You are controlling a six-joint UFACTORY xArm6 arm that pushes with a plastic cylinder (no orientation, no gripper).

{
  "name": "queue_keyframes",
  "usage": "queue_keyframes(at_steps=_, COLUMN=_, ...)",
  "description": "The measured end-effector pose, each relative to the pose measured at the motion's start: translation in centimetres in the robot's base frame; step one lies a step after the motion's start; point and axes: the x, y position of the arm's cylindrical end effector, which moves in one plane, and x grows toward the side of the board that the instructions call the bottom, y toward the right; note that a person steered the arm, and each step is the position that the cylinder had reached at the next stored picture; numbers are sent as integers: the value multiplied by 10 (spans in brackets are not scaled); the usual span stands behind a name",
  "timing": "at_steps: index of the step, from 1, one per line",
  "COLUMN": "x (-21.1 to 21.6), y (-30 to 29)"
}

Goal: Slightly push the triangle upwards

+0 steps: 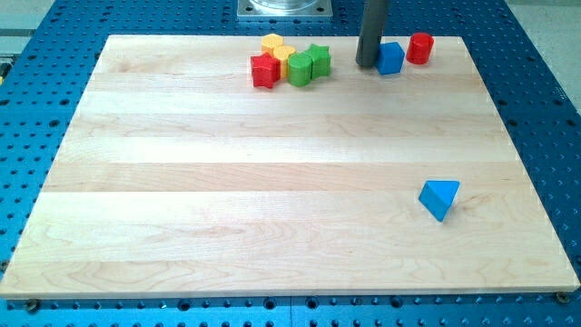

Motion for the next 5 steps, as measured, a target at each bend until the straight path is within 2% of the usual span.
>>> queue_keyframes(at_steps=2, x=3, y=25)
queue_keyframes(at_steps=3, x=11, y=5)
queue_keyframes(at_steps=4, x=83, y=-80)
queue_keyframes(at_steps=5, x=195, y=-143)
